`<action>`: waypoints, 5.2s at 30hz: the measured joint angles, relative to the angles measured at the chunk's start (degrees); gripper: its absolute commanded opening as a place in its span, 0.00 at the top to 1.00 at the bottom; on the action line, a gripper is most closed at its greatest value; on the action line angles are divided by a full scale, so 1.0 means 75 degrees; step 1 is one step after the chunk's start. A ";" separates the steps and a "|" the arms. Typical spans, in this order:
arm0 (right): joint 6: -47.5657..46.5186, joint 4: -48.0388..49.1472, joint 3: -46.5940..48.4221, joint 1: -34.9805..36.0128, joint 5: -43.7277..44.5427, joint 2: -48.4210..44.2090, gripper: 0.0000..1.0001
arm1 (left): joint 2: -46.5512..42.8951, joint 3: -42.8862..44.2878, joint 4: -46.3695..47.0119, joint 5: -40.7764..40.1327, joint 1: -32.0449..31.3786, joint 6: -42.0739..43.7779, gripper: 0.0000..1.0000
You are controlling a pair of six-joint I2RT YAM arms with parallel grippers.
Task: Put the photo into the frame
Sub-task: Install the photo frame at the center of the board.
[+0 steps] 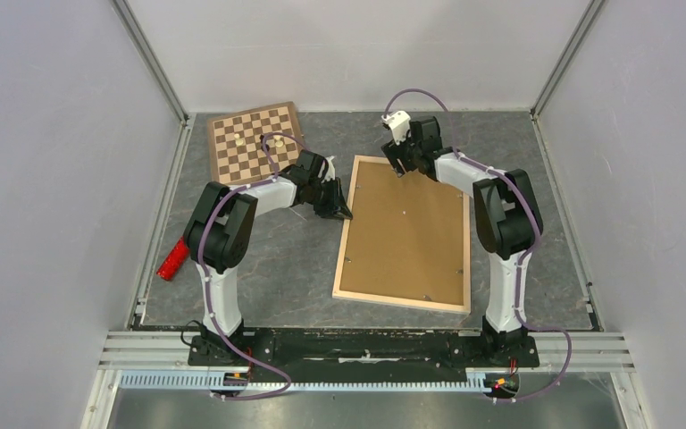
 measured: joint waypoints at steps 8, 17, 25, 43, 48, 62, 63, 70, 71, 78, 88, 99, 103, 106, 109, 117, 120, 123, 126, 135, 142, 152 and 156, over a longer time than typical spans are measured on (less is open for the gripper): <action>-0.0026 -0.0038 0.0219 0.0090 0.0079 0.0385 0.29 | 0.0015 0.0023 -0.0032 0.0006 0.0000 0.0003 0.98; -0.0026 -0.0067 0.0216 0.0093 0.0087 0.0402 0.29 | 0.0050 0.0067 -0.0079 0.0082 0.0015 0.0006 0.98; -0.0023 0.0009 0.0061 0.0108 0.0096 0.0399 0.29 | 0.0058 0.0073 -0.0082 0.0102 0.0017 0.0012 0.98; -0.0090 0.0061 0.0047 0.0160 0.0425 0.0396 0.29 | 0.0064 0.0085 -0.0096 0.0122 0.0023 0.0017 0.98; -0.0119 0.0061 0.0064 0.0166 0.0568 0.0396 0.29 | 0.0064 0.0087 -0.0102 0.0122 0.0023 0.0017 0.98; -0.0137 -0.0020 0.0294 0.0178 0.0688 0.0542 0.29 | 0.0070 0.0090 -0.0102 0.0128 0.0023 0.0020 0.98; -0.0140 -0.0029 0.0315 0.0178 0.0711 0.0551 0.29 | 0.0073 0.0090 -0.0105 0.0128 0.0026 0.0020 0.98; -0.0140 -0.0026 0.0554 0.0175 0.0886 0.0702 0.29 | 0.0079 0.0099 -0.0108 0.0140 0.0029 0.0023 0.98; -0.0137 -0.0012 0.0568 0.0175 0.0895 0.0726 0.29 | 0.0079 0.0099 -0.0108 0.0140 0.0029 0.0023 0.98; -0.0134 0.0044 0.0650 0.0175 0.0912 0.0810 0.29 | 0.0087 0.0105 -0.0114 0.0157 0.0032 0.0026 0.97; -0.0134 0.0079 0.0606 0.0175 0.0915 0.0787 0.29 | 0.0111 0.0137 -0.0152 0.0189 0.0035 0.0076 0.98; -0.0131 0.0163 -0.0058 0.0175 0.0912 0.0175 0.29 | 0.0119 0.0149 -0.0163 0.0195 0.0035 0.0079 0.98; -0.0111 0.0227 -0.0140 0.0175 0.0895 0.0134 0.29 | 0.0119 0.0149 -0.0163 0.0195 0.0035 0.0079 0.98; -0.0076 0.0233 -0.0189 0.0175 0.0848 0.0134 0.29 | 0.0119 0.0149 -0.0166 0.0198 0.0035 0.0079 0.98; -0.0035 0.0236 -0.0198 0.0175 0.0787 0.0134 0.29 | 0.0119 0.0149 -0.0166 0.0198 0.0035 0.0079 0.98; 0.0073 0.0236 -0.0198 0.0178 0.0635 0.0143 0.29 | 0.0119 0.0152 -0.0169 0.0195 0.0035 0.0079 0.98; 0.0076 0.0236 -0.0198 0.0178 0.0615 0.0172 0.29 | 0.0119 0.0152 -0.0169 0.0198 0.0035 0.0079 0.98; 0.0079 0.0233 -0.0198 0.0178 0.0603 0.0207 0.29 | 0.0119 0.0152 -0.0169 0.0198 0.0035 0.0079 0.98; 0.0093 0.0236 -0.0198 0.0178 0.0583 0.0239 0.29 | 0.0119 0.0152 -0.0169 0.0198 0.0035 0.0079 0.98; 0.0128 0.0262 0.0064 0.0192 0.0589 0.0458 0.29 | 0.0119 0.0152 -0.0169 0.0198 0.0035 0.0079 0.98; 0.0128 0.0195 0.0192 0.0192 0.0589 0.0539 0.29 | 0.0119 0.0152 -0.0169 0.0198 0.0035 0.0079 0.98; 0.0122 0.0134 0.0297 0.0192 0.0618 0.0597 0.29 | 0.0119 0.0152 -0.0169 0.0198 0.0035 0.0079 0.98; 0.0114 0.0114 0.0402 0.0201 0.0676 0.0670 0.29 | 0.0122 0.0152 -0.0169 0.0198 0.0035 0.0079 0.98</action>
